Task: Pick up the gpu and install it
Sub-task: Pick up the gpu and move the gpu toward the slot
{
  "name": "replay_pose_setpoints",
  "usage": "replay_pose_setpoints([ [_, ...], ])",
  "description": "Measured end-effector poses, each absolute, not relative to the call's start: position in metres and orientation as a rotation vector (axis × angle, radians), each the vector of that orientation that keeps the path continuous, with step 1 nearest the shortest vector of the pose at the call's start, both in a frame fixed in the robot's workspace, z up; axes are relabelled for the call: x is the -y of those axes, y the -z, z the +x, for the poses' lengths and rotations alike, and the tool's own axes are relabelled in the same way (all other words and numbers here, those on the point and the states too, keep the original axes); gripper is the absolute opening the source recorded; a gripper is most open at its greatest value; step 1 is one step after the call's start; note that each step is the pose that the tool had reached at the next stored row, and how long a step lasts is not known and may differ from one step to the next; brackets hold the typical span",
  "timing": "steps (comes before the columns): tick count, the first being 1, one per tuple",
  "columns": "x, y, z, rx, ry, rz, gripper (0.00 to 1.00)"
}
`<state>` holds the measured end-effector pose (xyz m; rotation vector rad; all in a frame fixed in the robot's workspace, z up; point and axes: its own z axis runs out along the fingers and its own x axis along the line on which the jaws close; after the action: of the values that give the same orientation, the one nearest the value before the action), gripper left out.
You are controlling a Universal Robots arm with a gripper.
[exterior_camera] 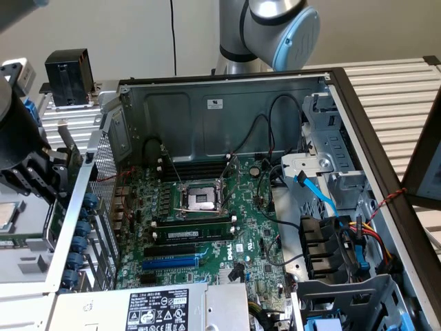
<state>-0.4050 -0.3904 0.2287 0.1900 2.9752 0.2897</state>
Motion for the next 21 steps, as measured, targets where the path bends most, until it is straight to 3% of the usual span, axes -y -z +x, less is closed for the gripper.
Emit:
replay_pose_setpoints([
  [21,0.3904,-0.2286,-0.4037,-3.008,-0.285,0.141,0.29],
])
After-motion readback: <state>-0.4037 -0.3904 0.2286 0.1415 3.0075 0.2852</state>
